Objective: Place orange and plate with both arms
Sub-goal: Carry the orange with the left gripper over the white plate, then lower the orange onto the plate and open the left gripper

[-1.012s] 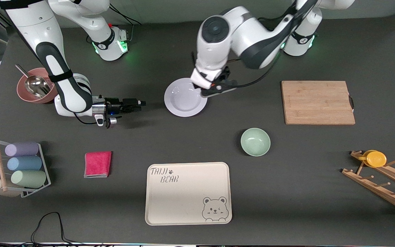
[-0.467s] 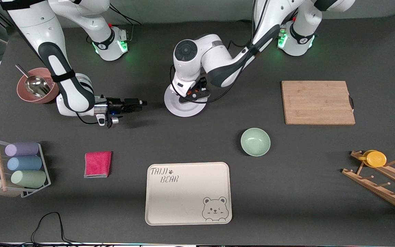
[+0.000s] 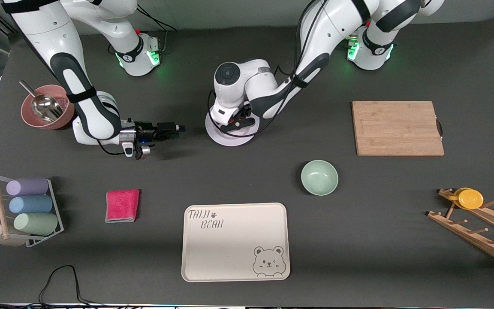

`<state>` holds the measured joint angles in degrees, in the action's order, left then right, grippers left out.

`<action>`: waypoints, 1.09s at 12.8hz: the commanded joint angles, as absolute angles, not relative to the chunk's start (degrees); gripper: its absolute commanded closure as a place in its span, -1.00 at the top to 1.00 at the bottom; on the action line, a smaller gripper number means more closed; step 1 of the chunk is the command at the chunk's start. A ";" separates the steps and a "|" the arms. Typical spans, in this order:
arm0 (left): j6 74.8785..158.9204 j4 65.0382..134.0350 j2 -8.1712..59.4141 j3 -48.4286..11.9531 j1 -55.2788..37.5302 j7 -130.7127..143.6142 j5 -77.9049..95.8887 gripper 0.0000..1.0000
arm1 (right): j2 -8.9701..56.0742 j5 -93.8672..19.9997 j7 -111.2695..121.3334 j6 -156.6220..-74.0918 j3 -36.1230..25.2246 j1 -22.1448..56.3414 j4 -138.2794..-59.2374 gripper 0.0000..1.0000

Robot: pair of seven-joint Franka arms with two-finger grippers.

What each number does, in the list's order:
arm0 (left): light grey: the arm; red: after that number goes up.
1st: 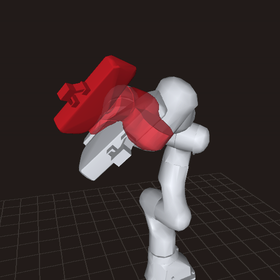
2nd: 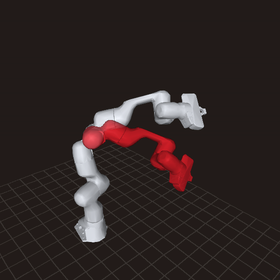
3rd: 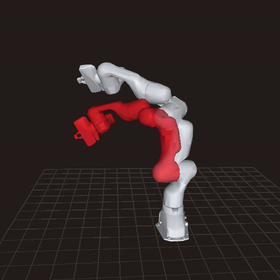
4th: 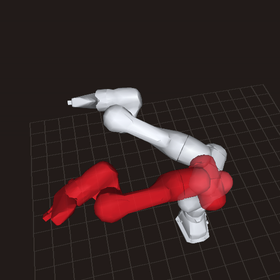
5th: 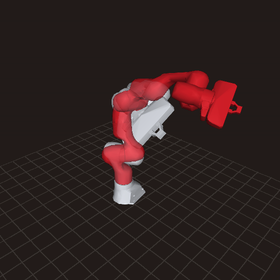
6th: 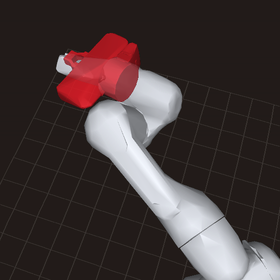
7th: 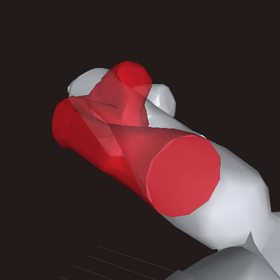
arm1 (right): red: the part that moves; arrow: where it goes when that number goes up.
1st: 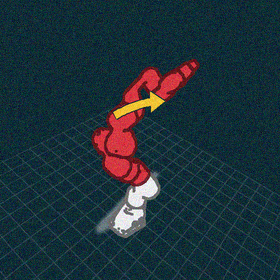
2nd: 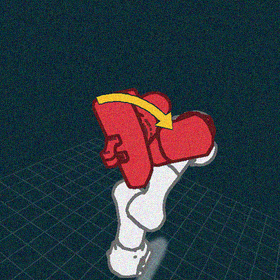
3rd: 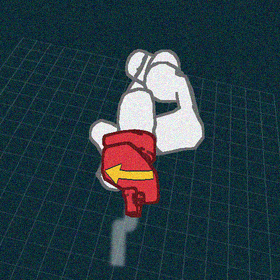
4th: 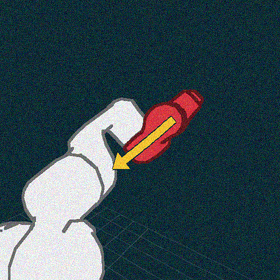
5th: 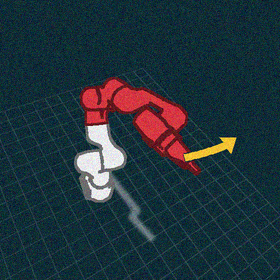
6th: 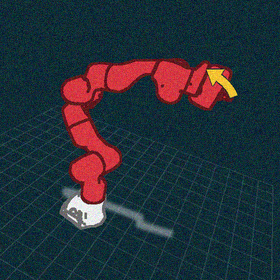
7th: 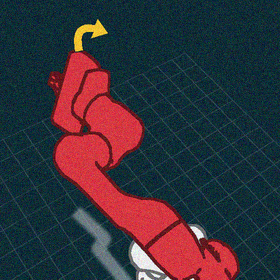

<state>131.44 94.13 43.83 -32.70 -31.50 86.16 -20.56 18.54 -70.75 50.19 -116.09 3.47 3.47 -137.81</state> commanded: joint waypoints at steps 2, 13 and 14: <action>132.28 94.66 43.15 -30.41 -34.10 88.15 -22.15 -1.00 | 18.46 -69.79 48.69 -116.89 3.60 3.69 -137.64 1.00; 128.08 94.40 39.48 -30.41 -31.21 84.92 -22.24 1.00 | 18.37 -69.79 48.87 -116.98 3.60 3.78 -138.60 1.00; 125.62 94.31 37.11 -30.58 -29.29 81.94 -21.63 1.00 | 18.37 -69.79 48.87 -116.98 3.69 3.78 -138.69 1.00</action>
